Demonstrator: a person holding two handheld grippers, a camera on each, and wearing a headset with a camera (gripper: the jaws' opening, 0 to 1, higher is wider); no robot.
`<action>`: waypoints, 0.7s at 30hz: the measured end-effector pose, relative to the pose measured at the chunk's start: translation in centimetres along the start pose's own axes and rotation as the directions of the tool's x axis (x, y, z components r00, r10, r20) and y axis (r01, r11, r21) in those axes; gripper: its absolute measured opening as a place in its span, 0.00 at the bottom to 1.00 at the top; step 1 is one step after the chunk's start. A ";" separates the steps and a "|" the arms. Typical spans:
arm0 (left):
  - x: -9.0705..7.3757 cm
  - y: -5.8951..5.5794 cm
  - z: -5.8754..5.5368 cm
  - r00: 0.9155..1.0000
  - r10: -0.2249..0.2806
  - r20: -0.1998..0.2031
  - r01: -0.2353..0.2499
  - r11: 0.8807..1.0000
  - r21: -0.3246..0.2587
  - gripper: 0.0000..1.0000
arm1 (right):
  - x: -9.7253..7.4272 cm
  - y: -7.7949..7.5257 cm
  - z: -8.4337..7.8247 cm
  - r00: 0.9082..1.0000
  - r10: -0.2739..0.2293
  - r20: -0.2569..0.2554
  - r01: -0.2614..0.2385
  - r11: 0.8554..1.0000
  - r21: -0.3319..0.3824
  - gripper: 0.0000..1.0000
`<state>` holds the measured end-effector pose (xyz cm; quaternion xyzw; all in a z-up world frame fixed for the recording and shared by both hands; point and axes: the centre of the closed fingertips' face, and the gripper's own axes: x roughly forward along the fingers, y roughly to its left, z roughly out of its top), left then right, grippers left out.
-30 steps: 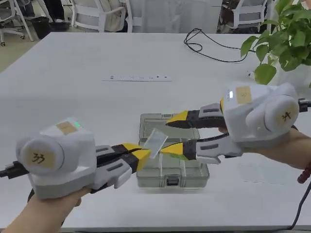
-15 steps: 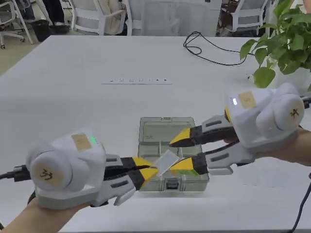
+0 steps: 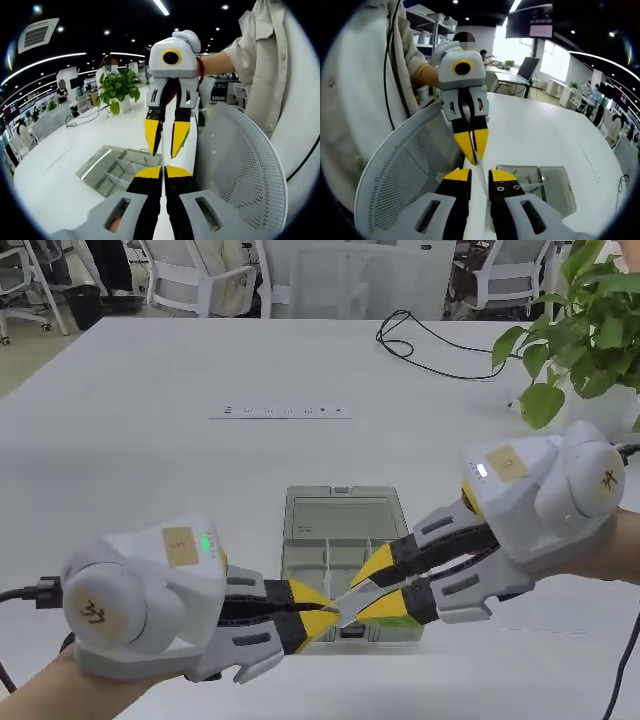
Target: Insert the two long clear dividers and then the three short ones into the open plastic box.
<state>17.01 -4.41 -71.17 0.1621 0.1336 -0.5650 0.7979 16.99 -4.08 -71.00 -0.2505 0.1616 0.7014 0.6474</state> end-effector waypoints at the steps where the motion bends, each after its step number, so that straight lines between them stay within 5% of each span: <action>1: 0.0 -0.1 0.2 1.000 -0.007 0.008 0.007 1.000 0.003 0.00 | 0.0 0.1 0.0 1.000 0.005 0.001 -0.005 1.000 0.000 0.14; 10: 0.0 -0.5 0.5 0.999 -0.049 0.025 0.048 0.999 0.021 0.00 | -0.1 0.5 0.0 0.999 0.035 0.010 -0.035 0.999 -0.019 0.05; 21: -0.1 0.3 0.4 0.999 -0.013 0.035 0.014 1.000 -0.024 0.00 | 0.1 0.1 0.0 1.000 0.025 0.006 -0.024 0.999 -0.043 0.02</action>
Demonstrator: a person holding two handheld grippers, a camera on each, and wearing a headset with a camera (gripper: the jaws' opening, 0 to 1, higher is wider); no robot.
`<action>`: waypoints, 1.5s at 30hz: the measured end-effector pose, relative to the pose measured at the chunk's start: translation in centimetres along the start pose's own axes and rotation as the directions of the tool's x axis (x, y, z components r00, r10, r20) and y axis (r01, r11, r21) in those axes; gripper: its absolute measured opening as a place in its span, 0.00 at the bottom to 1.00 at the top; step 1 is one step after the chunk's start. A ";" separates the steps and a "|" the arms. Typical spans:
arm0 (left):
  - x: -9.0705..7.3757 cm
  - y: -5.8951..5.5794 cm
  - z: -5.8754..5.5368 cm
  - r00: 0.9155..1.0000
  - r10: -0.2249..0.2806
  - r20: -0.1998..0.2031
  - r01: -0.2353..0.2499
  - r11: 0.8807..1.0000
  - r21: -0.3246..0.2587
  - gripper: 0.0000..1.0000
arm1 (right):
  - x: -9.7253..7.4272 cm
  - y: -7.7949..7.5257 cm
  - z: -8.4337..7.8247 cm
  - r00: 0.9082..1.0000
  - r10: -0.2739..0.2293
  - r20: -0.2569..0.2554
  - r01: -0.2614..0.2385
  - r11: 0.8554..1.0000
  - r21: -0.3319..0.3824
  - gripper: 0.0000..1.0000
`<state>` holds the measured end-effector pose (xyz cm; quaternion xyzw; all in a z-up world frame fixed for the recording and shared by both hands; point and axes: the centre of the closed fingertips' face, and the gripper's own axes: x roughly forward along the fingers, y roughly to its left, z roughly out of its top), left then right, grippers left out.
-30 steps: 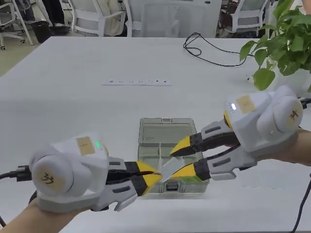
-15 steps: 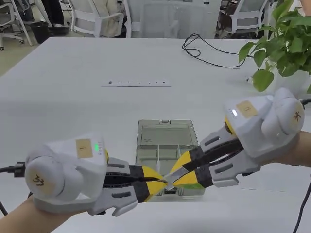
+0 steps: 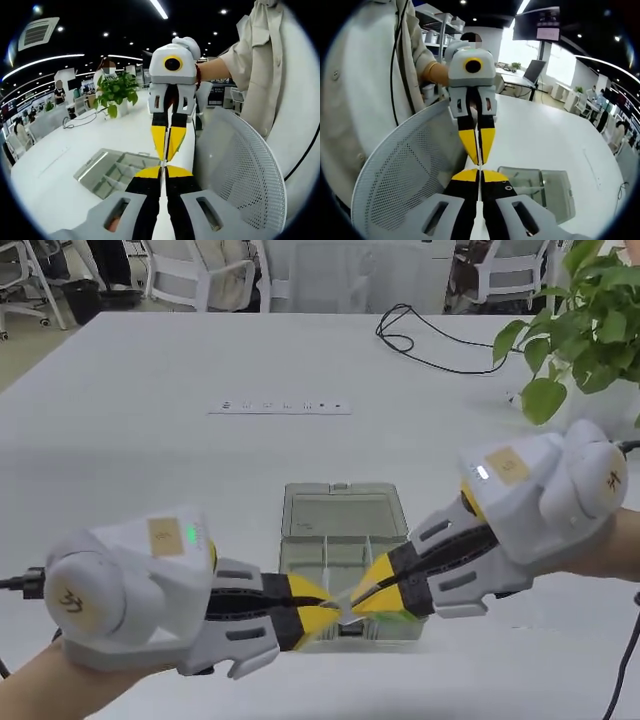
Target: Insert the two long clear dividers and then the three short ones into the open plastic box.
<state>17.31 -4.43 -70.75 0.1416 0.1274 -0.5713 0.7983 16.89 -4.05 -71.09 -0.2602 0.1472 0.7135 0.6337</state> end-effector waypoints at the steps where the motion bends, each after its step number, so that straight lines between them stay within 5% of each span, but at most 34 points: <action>1: -0.1 0.2 0.0 1.000 0.010 0.008 -0.009 1.000 -0.017 0.00 | 0.0 -0.1 0.0 1.000 -0.003 0.000 0.003 1.000 0.003 0.02; 7: -0.3 0.7 0.0 0.999 0.027 0.038 -0.025 0.998 -0.062 0.06 | 0.2 -0.8 -0.2 1.000 -0.025 -0.016 0.026 0.999 0.022 0.02; 22: -1.2 2.7 -1.6 0.986 0.164 0.014 -0.160 0.979 -0.129 0.36 | 0.3 -4.3 -0.9 0.990 -0.135 -0.045 0.140 0.979 0.147 0.02; 45: -2.0 4.2 -2.9 0.960 0.279 -0.018 -0.275 0.932 -0.236 0.69 | 1.7 -8.4 -3.6 0.960 -0.239 -0.148 0.260 0.955 0.145 0.02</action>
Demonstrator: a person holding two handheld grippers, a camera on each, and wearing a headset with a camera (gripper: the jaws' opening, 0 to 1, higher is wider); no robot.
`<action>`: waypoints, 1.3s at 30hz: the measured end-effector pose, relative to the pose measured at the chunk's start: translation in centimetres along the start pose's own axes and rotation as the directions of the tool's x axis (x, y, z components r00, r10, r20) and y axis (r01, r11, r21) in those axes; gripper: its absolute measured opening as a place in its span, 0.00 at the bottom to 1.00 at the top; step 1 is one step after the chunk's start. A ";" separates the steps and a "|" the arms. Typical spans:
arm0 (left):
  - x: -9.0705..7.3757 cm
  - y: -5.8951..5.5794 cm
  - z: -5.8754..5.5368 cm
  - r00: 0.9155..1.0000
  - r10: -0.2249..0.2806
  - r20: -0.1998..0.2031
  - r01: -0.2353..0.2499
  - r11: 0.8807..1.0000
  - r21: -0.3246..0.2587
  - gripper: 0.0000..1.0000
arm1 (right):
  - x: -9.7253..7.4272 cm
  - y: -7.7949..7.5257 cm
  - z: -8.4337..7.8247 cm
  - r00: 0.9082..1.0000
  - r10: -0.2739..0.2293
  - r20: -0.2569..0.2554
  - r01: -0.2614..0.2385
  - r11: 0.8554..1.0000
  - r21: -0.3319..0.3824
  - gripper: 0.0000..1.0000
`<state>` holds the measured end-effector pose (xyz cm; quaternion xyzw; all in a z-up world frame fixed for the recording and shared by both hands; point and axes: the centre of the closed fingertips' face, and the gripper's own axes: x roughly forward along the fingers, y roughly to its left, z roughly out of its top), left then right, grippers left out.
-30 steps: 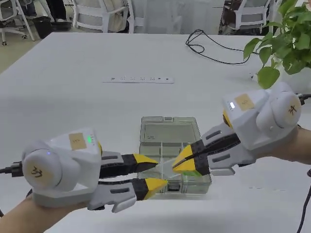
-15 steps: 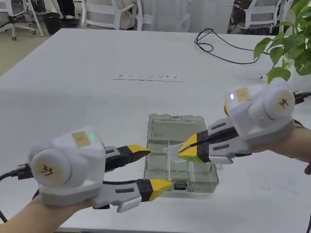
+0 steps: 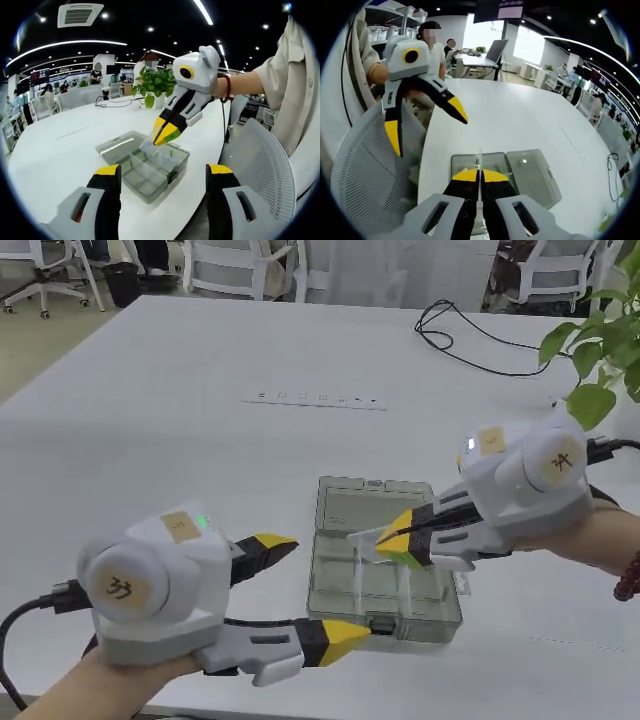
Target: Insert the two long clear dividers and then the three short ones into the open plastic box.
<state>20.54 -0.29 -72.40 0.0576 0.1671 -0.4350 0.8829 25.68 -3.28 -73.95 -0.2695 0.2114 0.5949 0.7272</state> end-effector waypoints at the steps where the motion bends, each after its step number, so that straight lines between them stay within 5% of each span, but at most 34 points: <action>1: 0.0 0.1 0.0 1.000 0.004 0.001 -0.004 1.000 -0.003 0.70 | 0.1 -0.1 0.0 1.000 -0.004 -0.001 0.004 1.000 0.005 0.02; 26: 0.0 1.3 -0.3 0.999 0.048 -0.004 -0.048 0.997 -0.062 0.78 | 2.8 -0.8 -1.1 0.998 0.028 -0.048 -0.025 0.998 0.057 0.02; 39: 0.0 1.3 -0.3 0.999 0.044 -0.005 -0.044 0.997 -0.069 0.77 | 3.3 -0.8 -1.1 0.992 0.042 -0.119 -0.035 0.998 0.057 0.02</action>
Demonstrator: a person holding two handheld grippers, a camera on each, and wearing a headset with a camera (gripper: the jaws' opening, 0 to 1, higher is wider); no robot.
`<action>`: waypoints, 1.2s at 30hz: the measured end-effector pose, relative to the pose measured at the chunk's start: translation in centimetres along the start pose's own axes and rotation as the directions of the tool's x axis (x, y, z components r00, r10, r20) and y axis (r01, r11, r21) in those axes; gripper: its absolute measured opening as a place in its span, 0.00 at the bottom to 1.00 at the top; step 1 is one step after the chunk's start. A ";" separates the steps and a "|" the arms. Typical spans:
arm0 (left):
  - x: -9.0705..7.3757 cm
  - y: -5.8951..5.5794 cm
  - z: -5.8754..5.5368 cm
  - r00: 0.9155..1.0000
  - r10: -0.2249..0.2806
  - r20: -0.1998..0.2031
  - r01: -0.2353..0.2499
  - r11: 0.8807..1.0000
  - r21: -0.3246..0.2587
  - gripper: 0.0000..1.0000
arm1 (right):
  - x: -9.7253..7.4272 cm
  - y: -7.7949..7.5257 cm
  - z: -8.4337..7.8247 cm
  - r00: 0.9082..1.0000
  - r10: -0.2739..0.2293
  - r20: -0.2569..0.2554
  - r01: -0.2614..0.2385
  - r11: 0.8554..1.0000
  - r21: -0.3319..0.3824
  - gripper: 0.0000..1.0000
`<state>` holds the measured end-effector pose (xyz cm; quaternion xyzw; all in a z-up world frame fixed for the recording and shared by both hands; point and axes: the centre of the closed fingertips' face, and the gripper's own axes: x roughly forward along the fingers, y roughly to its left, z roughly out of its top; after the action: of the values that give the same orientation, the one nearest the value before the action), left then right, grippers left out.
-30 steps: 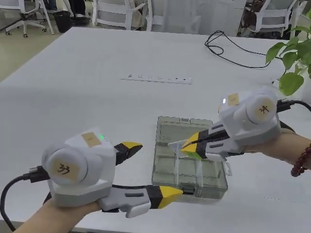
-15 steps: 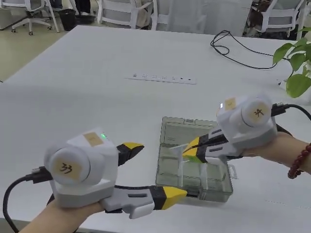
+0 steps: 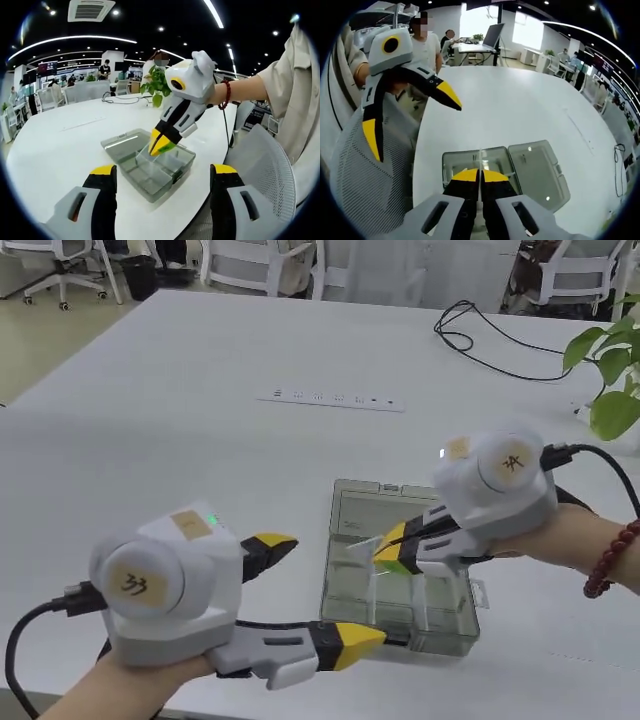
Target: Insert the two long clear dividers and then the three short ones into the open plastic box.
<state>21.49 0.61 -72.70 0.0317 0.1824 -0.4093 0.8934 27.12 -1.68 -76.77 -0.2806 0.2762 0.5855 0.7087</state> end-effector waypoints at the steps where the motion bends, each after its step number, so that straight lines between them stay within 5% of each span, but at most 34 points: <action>1: 0.0 0.0 0.0 1.000 0.000 -0.002 0.000 1.000 0.001 0.77 | 0.1 0.0 0.0 1.000 0.005 -0.016 -0.006 1.000 -0.007 0.02; 6: 0.1 -0.1 -0.1 1.000 0.001 -0.006 -0.001 1.000 0.007 0.75 | 0.4 0.1 0.2 0.996 0.018 -0.082 -0.021 0.999 -0.035 0.02; 10: 0.2 -0.1 0.0 1.000 0.003 0.002 -0.003 1.000 0.004 0.76 | 0.8 0.5 0.3 0.991 0.036 -0.127 -0.052 0.991 -0.126 0.02; 36: 0.1 0.2 0.2 1.000 0.010 0.012 -0.009 1.000 -0.011 0.77 | 3.5 0.7 -0.5 0.977 0.071 -0.201 -0.108 0.978 -0.179 0.02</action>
<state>21.80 0.60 -72.57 0.0251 0.1792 -0.4042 0.8966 27.01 0.45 -79.69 -0.3892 0.2993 0.6104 0.6215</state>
